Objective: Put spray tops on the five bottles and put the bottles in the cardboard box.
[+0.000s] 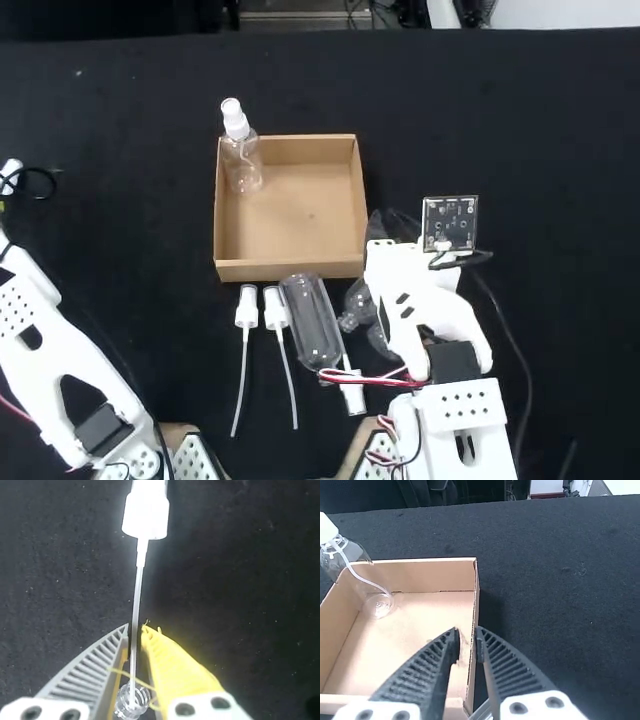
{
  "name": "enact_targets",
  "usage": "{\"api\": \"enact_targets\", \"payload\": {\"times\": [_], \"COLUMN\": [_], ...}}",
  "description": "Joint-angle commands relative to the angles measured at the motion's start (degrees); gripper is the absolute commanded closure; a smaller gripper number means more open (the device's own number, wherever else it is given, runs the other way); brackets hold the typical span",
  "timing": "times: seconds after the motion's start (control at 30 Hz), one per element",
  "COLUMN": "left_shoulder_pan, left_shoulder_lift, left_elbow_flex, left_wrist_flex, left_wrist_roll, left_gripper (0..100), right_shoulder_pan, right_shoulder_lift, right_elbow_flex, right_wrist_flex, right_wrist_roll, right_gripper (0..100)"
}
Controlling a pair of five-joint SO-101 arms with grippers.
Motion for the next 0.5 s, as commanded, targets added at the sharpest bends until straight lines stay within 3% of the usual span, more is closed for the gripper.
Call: {"api": "enact_targets", "payload": {"times": [0.0,0.2,0.47], "left_shoulder_pan": [-0.92,-0.31,0.31], "left_shoulder_lift": [-5.54,-7.74,-23.21], "left_elbow_flex": [-2.59,7.16,30.02], "left_wrist_flex": [0.7,0.7,0.53], "left_wrist_roll": [2.64,3.96,3.6], "left_gripper": [97,97,97], "right_shoulder_pan": [0.7,0.7,0.7], "right_shoulder_lift": [-0.92,-0.92,-0.92], "right_elbow_flex": [-0.22,-0.22,-0.22], "right_wrist_flex": [-2.02,-2.02,-2.02], "right_wrist_roll": [0.44,0.44,0.44], "right_gripper": [94.6,94.6,94.6]}}
